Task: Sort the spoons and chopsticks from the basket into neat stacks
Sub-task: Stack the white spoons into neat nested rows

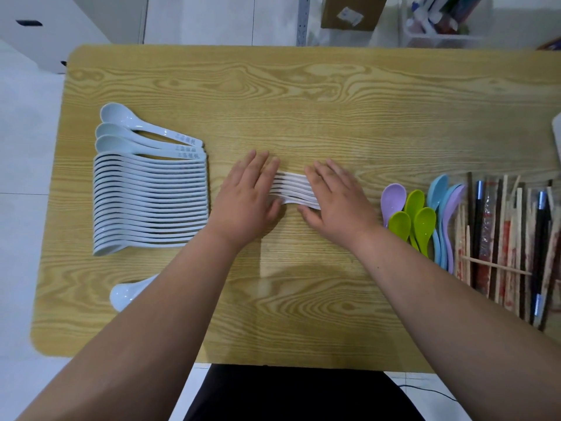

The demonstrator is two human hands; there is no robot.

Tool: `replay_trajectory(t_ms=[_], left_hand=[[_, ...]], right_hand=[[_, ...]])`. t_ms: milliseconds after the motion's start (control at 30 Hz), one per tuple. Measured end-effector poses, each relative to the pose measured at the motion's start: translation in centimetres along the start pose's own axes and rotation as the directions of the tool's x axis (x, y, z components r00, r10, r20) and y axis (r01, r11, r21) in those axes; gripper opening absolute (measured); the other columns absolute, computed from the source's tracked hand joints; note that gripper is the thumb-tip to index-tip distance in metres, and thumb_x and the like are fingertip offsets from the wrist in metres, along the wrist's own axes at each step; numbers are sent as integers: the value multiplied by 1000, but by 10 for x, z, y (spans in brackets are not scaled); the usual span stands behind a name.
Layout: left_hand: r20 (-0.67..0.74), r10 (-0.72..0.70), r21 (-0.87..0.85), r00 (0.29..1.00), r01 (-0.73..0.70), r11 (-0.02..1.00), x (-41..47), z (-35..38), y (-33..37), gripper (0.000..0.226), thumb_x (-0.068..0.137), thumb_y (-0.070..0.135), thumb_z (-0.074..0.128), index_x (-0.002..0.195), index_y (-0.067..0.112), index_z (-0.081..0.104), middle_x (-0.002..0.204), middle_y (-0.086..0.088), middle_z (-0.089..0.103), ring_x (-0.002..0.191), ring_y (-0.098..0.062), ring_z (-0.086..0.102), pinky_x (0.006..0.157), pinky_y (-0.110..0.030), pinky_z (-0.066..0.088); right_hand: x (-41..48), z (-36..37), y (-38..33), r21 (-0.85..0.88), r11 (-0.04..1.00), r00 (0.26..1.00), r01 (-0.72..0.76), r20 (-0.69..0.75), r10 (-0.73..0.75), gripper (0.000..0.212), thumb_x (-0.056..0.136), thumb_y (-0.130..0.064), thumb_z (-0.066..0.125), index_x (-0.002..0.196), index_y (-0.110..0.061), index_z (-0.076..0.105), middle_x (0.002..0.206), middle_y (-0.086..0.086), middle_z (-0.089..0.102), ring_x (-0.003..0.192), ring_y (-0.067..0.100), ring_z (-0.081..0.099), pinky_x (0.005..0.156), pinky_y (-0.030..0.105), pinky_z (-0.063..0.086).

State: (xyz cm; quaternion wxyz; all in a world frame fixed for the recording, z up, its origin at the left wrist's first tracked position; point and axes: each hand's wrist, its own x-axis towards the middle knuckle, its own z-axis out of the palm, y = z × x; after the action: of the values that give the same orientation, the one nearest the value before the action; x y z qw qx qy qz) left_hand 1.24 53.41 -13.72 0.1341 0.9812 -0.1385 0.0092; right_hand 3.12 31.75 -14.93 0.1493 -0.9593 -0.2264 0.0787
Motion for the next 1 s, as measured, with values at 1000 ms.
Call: replay_trajectory(t_ms=[1000], left_hand=[[238, 27, -465, 971, 89, 881, -117, -59, 150, 50, 84, 48, 47, 127, 26, 59, 111, 11, 61, 103, -5, 58, 92, -25, 48]], right_hand=[[-213, -120, -5, 237, 939, 955, -248, 225, 195, 34, 96, -36, 56, 128, -26, 64, 126, -7, 63, 117, 14, 58, 93, 37, 50]])
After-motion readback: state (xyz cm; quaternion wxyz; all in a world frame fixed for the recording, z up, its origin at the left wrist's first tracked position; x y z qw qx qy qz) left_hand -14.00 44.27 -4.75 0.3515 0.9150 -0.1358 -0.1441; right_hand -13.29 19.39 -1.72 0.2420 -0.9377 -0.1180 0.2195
